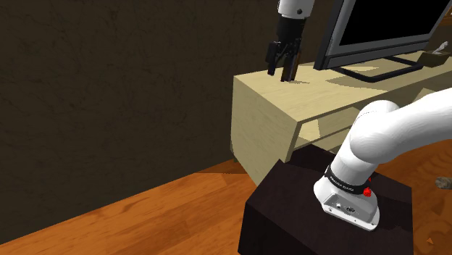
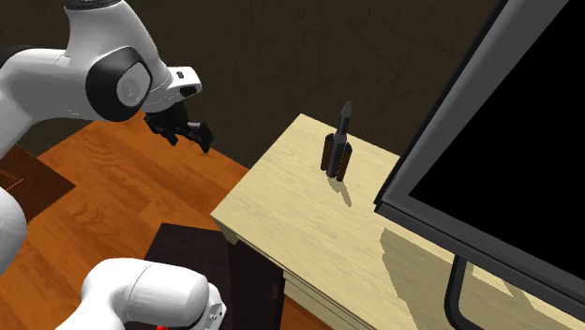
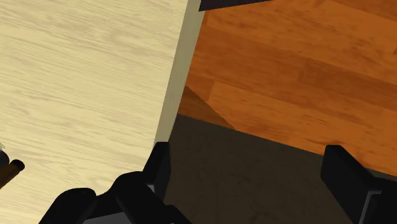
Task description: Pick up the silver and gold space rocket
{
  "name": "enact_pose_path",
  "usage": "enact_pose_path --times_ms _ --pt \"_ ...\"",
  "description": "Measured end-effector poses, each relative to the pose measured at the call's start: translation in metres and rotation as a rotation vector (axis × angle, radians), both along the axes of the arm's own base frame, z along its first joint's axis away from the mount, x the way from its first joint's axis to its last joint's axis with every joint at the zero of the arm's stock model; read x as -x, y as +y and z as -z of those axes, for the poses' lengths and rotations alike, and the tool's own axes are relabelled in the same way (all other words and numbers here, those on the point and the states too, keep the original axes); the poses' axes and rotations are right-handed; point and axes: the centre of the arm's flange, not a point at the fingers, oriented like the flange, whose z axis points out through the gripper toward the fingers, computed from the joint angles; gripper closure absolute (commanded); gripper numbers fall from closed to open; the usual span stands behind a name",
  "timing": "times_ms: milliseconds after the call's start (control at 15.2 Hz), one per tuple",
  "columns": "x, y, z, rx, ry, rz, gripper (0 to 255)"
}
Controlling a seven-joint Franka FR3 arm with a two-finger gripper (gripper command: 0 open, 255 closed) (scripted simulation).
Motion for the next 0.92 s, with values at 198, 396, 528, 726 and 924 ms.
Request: enact_pose_path --times_ms 198,396,528,726,924 --pt "-0.001 -0.014 0.001 0.012 0.024 -0.042 0" --pt "-0.004 -0.045 0.004 0.041 0.079 -0.146 0" --pt "-0.008 -0.072 0.006 0.061 0.118 -0.218 0" --pt "-0.015 -0.103 0.006 0.092 0.179 -0.331 0" --pt "-0.023 -0.134 0.008 0.123 0.240 -0.444 0"
